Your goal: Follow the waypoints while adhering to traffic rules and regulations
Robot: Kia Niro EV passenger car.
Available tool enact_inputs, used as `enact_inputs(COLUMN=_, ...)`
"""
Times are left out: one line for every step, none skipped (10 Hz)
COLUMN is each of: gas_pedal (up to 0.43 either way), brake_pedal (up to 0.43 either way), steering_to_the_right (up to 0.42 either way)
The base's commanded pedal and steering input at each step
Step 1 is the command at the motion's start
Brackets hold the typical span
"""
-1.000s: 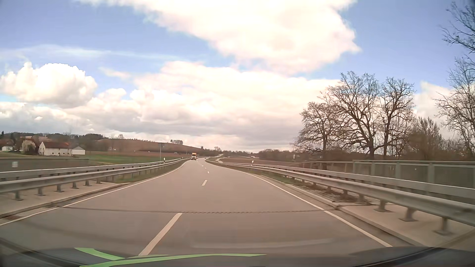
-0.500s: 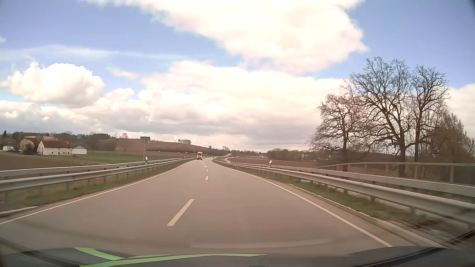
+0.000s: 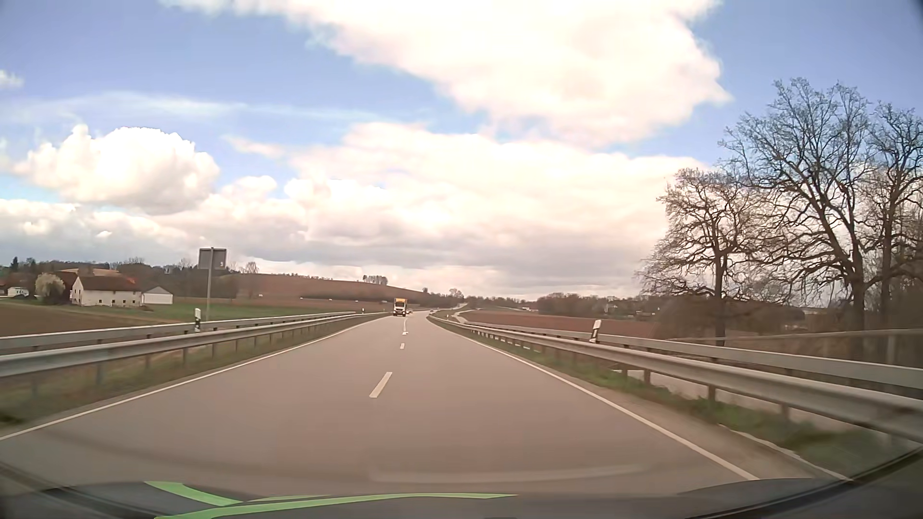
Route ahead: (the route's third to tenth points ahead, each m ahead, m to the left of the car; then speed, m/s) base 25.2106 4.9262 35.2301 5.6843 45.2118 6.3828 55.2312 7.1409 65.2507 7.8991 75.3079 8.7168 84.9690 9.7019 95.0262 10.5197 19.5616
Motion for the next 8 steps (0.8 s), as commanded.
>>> enact_inputs(gas_pedal=0.177, brake_pedal=0.0, steering_to_the_right=-0.016)
enact_inputs(gas_pedal=0.177, brake_pedal=0.0, steering_to_the_right=-0.016)
enact_inputs(gas_pedal=0.177, brake_pedal=0.0, steering_to_the_right=-0.016)
enact_inputs(gas_pedal=0.177, brake_pedal=0.0, steering_to_the_right=-0.016)
enact_inputs(gas_pedal=0.177, brake_pedal=0.0, steering_to_the_right=-0.016)
enact_inputs(gas_pedal=0.177, brake_pedal=0.0, steering_to_the_right=-0.016)
enact_inputs(gas_pedal=0.177, brake_pedal=0.0, steering_to_the_right=-0.015)
enact_inputs(gas_pedal=0.177, brake_pedal=0.0, steering_to_the_right=-0.01)
